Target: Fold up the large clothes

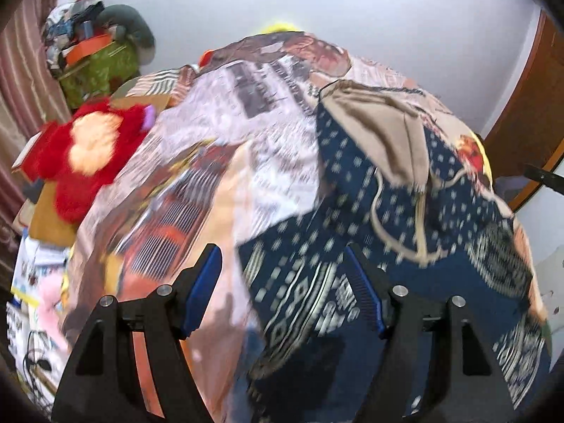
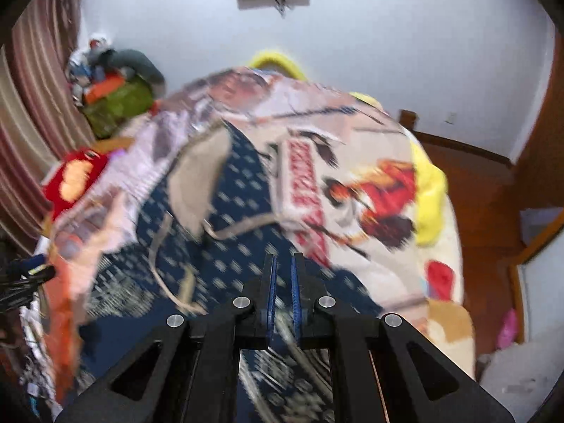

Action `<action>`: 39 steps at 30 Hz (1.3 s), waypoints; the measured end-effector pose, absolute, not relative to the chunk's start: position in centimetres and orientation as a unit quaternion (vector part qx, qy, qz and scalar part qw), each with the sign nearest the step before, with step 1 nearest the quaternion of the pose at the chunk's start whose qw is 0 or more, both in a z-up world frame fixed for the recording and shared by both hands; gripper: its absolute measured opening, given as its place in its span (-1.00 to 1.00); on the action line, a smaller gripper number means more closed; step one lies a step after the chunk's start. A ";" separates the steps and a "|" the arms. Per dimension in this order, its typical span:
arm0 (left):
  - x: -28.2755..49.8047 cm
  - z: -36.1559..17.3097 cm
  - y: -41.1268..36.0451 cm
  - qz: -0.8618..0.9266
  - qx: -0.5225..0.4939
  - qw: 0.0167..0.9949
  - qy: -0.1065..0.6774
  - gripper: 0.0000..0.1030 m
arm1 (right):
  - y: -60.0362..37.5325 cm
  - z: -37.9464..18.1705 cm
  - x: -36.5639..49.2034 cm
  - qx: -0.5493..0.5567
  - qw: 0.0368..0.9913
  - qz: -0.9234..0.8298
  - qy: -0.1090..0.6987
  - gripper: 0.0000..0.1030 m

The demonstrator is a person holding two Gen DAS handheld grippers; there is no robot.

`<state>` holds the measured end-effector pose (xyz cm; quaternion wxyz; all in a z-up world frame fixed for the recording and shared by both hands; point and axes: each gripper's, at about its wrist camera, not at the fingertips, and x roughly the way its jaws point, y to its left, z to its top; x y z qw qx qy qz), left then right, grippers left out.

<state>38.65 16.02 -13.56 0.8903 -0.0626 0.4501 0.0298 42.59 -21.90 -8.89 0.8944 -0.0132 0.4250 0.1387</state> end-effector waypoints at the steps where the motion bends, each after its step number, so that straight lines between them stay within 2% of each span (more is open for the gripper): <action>1: 39.9 -13.5 15.8 0.029 -0.063 0.889 0.452 0.37 | -21.2 -8.8 43.5 -0.005 0.893 0.147 0.425 -0.93; 7: 47.1 -15.1 14.4 0.010 -0.071 0.881 0.467 0.37 | -17.2 -9.8 49.5 0.025 0.876 0.179 0.448 -0.93; 15: 55.8 -18.5 13.1 -0.005 -0.099 0.866 0.490 0.37 | -12.0 -14.9 58.5 0.002 0.843 0.167 0.511 -0.93; 20: 59.6 -21.0 12.6 0.003 -0.106 0.856 0.507 0.39 | -10.0 -17.1 61.4 -0.025 0.846 0.148 0.512 -0.93; 25: 61.0 -22.3 13.0 0.012 -0.160 0.855 0.492 0.37 | -9.5 -18.2 62.0 -0.042 0.852 0.149 0.500 -0.93; 27: 61.0 -22.2 12.7 0.016 -0.150 0.863 0.482 0.07 | -9.8 -18.4 61.7 -0.036 0.858 0.153 0.489 -0.93; 29: 60.9 -22.0 12.0 0.012 -0.138 0.864 0.483 -0.63 | -9.9 -18.6 61.2 -0.044 0.863 0.163 0.476 -0.93; 30: 60.7 -21.7 11.5 0.010 -0.129 0.867 0.481 -0.72 | -9.8 -18.7 61.1 -0.054 0.864 0.168 0.472 -0.93; 32: 60.1 -20.6 10.7 0.004 -0.106 0.872 0.477 -0.80 | -9.9 -18.7 60.7 -0.076 0.863 0.170 0.469 -0.93; 39: 54.4 -14.1 9.4 -0.095 -0.116 0.879 0.453 -0.82 | -12.6 -17.5 58.1 -0.058 0.847 0.176 0.498 -0.94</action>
